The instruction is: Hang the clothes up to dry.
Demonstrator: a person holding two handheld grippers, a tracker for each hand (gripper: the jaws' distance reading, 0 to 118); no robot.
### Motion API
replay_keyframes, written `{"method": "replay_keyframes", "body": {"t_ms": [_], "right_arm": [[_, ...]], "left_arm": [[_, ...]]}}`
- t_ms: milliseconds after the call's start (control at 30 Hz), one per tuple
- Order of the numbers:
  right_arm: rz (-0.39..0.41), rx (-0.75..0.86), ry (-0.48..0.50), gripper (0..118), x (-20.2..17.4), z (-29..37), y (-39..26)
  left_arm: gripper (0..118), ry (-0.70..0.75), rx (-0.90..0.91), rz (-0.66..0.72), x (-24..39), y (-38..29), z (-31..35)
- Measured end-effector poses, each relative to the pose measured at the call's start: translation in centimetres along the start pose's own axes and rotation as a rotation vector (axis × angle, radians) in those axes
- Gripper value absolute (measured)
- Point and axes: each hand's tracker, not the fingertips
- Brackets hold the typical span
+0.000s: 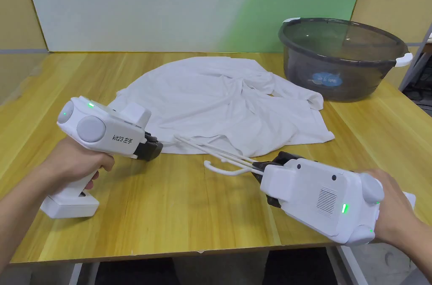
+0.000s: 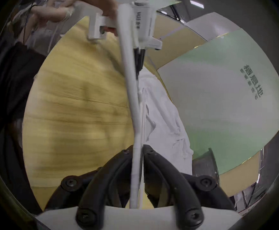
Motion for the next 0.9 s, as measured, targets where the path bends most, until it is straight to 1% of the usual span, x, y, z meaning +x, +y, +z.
{"method": "replay_keyframes", "body": {"t_ms": [33, 67, 100, 167, 233, 267, 300, 333, 367, 433, 467, 500, 533, 567, 667, 733, 767, 833, 867, 900], "right_arm": [[-0.009, 0.004, -0.001, 10, 0.0, 0.2, 0.0], [0.007, 0.010, 0.000, 10, -0.2, 0.5, 0.0], [0.048, 0.014, -0.016, 10, -0.5, 0.8, 0.1], [0.097, -0.012, -0.029, 10, -0.9, 1.1, 0.4], [0.133, -0.008, -0.033, 10, -1.4, 1.7, 0.6], [0.133, -0.011, -0.023, 10, -1.5, 2.0, 0.7], [0.148, -0.015, -0.021, 10, -1.8, 2.1, 0.9], [0.187, -0.010, -0.044, 10, -2.1, 2.2, 0.9], [0.191, -0.017, -0.035, 10, -2.2, 2.1, 0.9], [0.189, -0.020, -0.045, 10, -2.2, 1.9, 1.1], [0.203, -0.026, -0.047, 10, -2.4, 2.0, 1.2], [0.247, -0.026, -0.062, 10, -2.6, 2.2, 1.3], [0.258, -0.032, -0.066, 10, -2.8, 2.2, 1.4], [0.242, -0.036, -0.054, 10, -2.6, 2.0, 1.5], [0.252, -0.040, -0.059, 10, -2.8, 2.0, 1.6], [0.249, -0.042, -0.051, 11, -2.7, 1.8, 1.7], [0.230, -0.041, -0.045, 11, -2.7, 1.7, 1.7], [0.220, -0.040, -0.047, 11, -2.6, 1.6, 1.7], [0.212, -0.042, -0.046, 11, -2.4, 1.5, 1.6], [0.187, -0.042, -0.044, 11, -2.2, 1.4, 1.6]], "left_arm": [[3, 0.003, 0.000, -0.011, 0.2, 0.1, -0.1], [2, 0.012, -0.001, -0.030, 0.2, 0.4, -0.2], [3, 0.027, -0.001, -0.028, 0.0, 0.8, -0.3], [3, 0.022, -0.006, 0.007, 0.2, 0.3, 0.0], [2, 0.015, 0.000, -0.003, -0.2, 0.4, -0.1], [2, 0.015, 0.001, -0.011, 0.1, 0.0, 0.2], [3, 0.008, 0.001, 0.011, 0.0, 0.0, 0.3], [3, 0.001, 0.002, 0.039, -0.2, 0.0, 0.3], [3, -0.001, 0.006, 0.052, -0.5, 0.1, 0.2], [3, 0.005, 0.018, 0.021, 0.0, -0.6, 0.3], [3, 0.006, 0.018, 0.023, -0.1, -0.6, 0.4], [3, 0.007, 0.017, 0.049, -0.4, -0.4, 0.4], [3, 0.011, 0.016, 0.068, 0.2, -0.7, 0.4], [3, 0.005, 0.020, 0.055, 0.2, -0.8, 0.4], [3, 0.017, 0.041, 0.024, 0.8, -0.9, 0.3], [3, 0.031, 0.056, 0.048, 0.6, -0.7, 0.3], [3, 0.017, 0.091, 0.046, 0.5, -0.9, 0.4], [3, 0.004, 0.133, 0.029, 0.8, -0.9, 0.9], [3, 0.015, 0.241, 0.023, 0.7, -0.6, 1.4], [3, -0.030, 0.270, 0.060, 0.4, -0.3, 2.1]]}}
